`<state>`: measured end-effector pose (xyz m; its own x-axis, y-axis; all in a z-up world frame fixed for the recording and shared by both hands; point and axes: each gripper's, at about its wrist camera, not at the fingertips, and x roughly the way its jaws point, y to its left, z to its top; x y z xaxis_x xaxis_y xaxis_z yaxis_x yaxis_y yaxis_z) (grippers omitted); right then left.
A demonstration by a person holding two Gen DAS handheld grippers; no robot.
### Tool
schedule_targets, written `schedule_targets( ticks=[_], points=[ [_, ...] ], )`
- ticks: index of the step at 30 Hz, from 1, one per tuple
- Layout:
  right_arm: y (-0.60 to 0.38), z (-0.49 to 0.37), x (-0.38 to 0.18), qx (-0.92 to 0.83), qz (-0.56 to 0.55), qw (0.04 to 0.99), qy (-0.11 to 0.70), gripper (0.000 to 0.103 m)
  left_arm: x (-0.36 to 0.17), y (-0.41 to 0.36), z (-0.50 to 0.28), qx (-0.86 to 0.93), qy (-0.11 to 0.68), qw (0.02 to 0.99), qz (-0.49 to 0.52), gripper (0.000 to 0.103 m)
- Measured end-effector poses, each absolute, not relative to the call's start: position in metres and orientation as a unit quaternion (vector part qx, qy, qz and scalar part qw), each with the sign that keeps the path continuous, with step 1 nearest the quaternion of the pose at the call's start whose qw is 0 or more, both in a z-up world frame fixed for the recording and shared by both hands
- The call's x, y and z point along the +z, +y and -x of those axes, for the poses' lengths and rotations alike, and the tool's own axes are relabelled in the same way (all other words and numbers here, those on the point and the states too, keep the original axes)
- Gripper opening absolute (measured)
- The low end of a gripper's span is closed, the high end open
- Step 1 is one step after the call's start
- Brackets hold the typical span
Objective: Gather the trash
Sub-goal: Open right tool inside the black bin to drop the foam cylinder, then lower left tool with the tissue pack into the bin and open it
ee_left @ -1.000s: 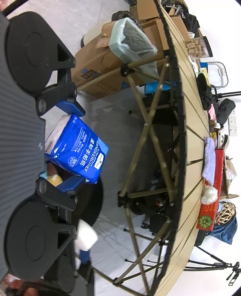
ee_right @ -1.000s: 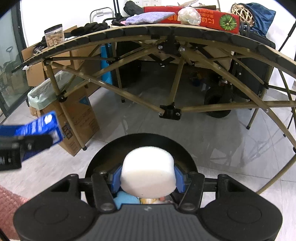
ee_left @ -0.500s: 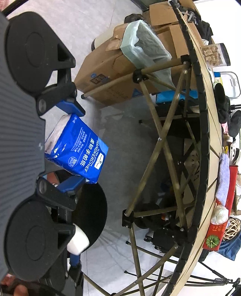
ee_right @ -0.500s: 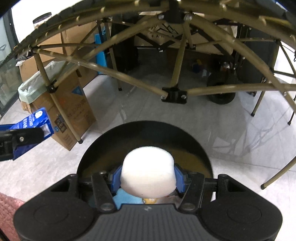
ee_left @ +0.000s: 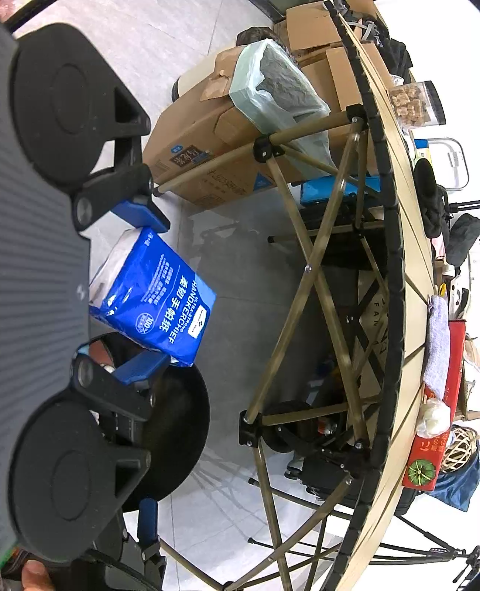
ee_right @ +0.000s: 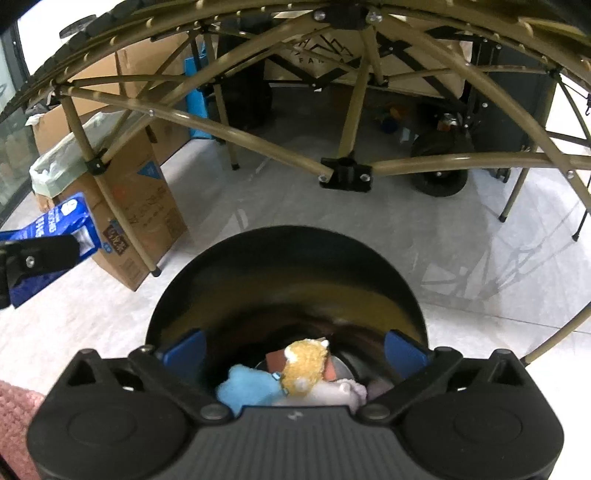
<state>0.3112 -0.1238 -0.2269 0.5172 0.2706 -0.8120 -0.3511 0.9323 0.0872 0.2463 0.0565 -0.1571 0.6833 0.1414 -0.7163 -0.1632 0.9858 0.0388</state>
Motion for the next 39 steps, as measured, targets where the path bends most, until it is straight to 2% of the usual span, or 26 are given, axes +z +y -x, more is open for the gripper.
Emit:
schedule_targets(
  ticks=[23,39],
  points=[
    [-0.131,-0.310,-0.219,0.166,0.054,0.870,0.461,0.103,-0.158,0.053,-0.248,0.082,0.388,0.918,0.010,0.071],
    [-0.179,-0.295,-0.194,0.103,0.045,0.888,0.446,0.103,-0.164,0.020,-0.266,0.056,0.393,0.918,0.006,0.071]
  ],
)
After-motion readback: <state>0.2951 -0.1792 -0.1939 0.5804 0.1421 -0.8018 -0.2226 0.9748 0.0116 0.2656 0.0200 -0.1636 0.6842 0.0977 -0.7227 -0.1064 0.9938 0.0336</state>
